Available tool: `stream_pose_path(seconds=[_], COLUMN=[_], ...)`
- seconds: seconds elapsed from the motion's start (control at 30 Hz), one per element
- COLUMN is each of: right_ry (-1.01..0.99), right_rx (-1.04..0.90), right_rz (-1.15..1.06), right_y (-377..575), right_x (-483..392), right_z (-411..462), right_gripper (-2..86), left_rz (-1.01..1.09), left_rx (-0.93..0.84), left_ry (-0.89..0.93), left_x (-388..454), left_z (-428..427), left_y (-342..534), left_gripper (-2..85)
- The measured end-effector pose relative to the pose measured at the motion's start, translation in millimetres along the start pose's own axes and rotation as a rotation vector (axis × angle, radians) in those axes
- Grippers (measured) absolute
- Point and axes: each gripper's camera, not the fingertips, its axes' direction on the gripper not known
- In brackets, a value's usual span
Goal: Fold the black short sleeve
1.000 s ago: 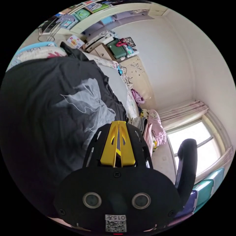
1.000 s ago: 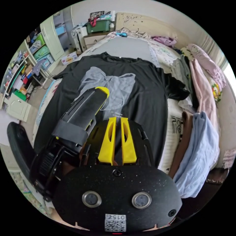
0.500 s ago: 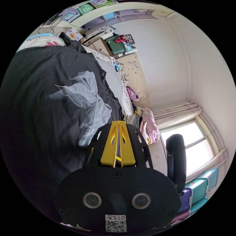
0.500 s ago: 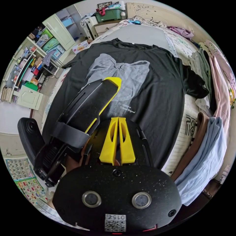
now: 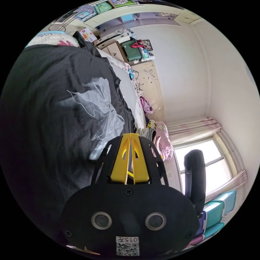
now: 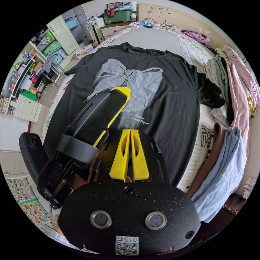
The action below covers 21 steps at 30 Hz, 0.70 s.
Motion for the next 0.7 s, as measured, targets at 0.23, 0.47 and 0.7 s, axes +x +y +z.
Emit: stream_pose_path(seconds=[0.23,0.47,0.7], right_ry=[-0.011,-0.064,-0.076], right_rx=[0.014,0.032,0.047], right_rz=[0.012,0.037,0.045], right_y=[6,14,24], right_x=[11,28,38], right_z=[-11,-29,-51], right_gripper=[-0.5,-0.6,-0.6], left_rz=[0.018,0.052,0.065], left_rx=[-0.002,-0.005,-0.004], left_ry=[0.000,-0.011,-0.009], left_x=[0,8,14], left_z=[0,4,6], left_y=[0,3,8], left_gripper=[-0.9,-0.9,-0.9])
